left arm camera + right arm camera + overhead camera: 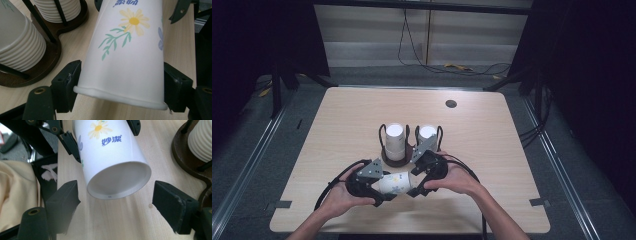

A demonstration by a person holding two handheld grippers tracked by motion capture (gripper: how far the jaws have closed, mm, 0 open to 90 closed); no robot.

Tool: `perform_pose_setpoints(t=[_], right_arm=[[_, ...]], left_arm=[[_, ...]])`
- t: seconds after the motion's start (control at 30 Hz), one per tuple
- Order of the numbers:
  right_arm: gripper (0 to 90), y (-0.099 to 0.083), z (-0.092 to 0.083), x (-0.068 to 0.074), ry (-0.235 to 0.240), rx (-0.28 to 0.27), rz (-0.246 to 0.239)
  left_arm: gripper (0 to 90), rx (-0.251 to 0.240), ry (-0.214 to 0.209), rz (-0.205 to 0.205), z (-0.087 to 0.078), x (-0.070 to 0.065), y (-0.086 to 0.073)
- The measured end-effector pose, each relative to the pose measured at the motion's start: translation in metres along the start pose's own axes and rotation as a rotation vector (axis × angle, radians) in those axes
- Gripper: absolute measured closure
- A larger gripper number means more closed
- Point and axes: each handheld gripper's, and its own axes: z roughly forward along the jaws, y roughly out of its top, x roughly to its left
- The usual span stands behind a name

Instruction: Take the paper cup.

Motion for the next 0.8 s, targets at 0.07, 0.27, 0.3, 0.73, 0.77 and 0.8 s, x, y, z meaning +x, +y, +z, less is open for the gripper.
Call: perform_pose_setpoints(t=[0.07,0.27,0.3,0.73,0.77,0.8], right_arm=[[21.7,0.001,0.002,0.0,-0.005,0.005,-0.006],[23.3,0.005,0.008,0.0,0.017,0.015,-0.024],[23.3,0.006,0.009,0.0,0.016,0.022,-0.028],[26.1,0.016,0.014,0.003,0.038,0.077,-0.064],[27.2,0.016,0.015,0.003,0.039,0.082,-0.066],[29.2,0.016,0.015,0.004,0.033,0.084,-0.068]], left_arm=[[25.9,0.004,0.002,0.008,0.0,-0.001,0.0],[25.9,0.018,0.004,0.02,0.003,-0.001,-0.002],[25.8,0.021,0.002,0.02,0.003,-0.001,-0.002],[25.8,0.018,-0.008,0.037,0.004,-0.005,-0.001],[25.8,0.014,-0.005,0.037,0.004,-0.005,-0.001],[25.8,0.015,-0.003,0.039,0.004,-0.006,-0.002]])
